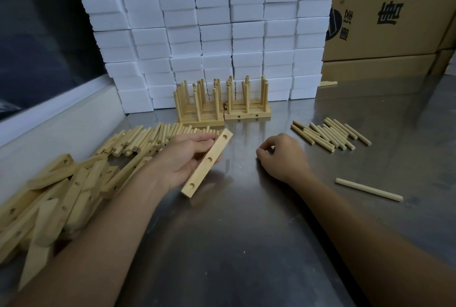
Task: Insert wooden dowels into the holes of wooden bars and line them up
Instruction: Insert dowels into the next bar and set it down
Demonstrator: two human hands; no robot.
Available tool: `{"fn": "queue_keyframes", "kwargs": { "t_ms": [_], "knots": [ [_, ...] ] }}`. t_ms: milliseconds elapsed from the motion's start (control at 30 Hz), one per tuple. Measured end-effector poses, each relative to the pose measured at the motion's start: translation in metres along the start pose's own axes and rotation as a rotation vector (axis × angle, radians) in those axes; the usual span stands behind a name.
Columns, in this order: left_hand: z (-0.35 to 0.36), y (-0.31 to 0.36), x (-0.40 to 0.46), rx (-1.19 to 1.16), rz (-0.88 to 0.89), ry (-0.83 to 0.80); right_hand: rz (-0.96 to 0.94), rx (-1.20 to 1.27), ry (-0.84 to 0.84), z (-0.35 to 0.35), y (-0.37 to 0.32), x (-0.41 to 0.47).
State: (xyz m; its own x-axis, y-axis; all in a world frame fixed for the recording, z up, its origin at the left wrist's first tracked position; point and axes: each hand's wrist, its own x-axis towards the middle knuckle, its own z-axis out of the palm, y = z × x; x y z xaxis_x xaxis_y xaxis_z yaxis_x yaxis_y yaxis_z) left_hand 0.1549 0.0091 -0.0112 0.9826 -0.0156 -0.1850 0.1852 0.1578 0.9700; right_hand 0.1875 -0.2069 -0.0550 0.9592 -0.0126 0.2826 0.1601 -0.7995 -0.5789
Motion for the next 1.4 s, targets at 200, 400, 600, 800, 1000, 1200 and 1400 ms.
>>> {"fn": "queue_keyframes", "kwargs": {
  "t_ms": [200, 400, 600, 800, 1000, 1200, 1400],
  "knots": [
    [0.006, -0.013, 0.003, -0.16, -0.066, -0.007, -0.003, 0.0, -0.002, -0.002, -0.001, -0.002],
    [0.018, -0.022, 0.0, -0.13, 0.082, 0.119, 0.003, 0.002, -0.006, -0.002, -0.003, -0.003],
    [0.02, -0.03, 0.004, -0.071, 0.16, 0.208, 0.006, -0.014, -0.007, -0.002, -0.005, -0.002],
    [0.02, -0.029, -0.001, -0.16, 0.173, 0.166, -0.006, -0.108, 0.01, -0.002, -0.007, -0.006],
    [0.019, -0.03, -0.004, -0.103, 0.218, 0.147, -0.045, -0.407, 0.207, -0.015, 0.0, -0.002],
    [0.017, -0.032, -0.001, -0.085, 0.228, 0.138, 0.189, -0.484, -0.021, -0.017, 0.014, 0.004],
    [0.018, -0.032, -0.001, -0.097, 0.238, 0.136, 0.196, -0.461, 0.044, -0.017, 0.015, 0.005]
  ]
}}
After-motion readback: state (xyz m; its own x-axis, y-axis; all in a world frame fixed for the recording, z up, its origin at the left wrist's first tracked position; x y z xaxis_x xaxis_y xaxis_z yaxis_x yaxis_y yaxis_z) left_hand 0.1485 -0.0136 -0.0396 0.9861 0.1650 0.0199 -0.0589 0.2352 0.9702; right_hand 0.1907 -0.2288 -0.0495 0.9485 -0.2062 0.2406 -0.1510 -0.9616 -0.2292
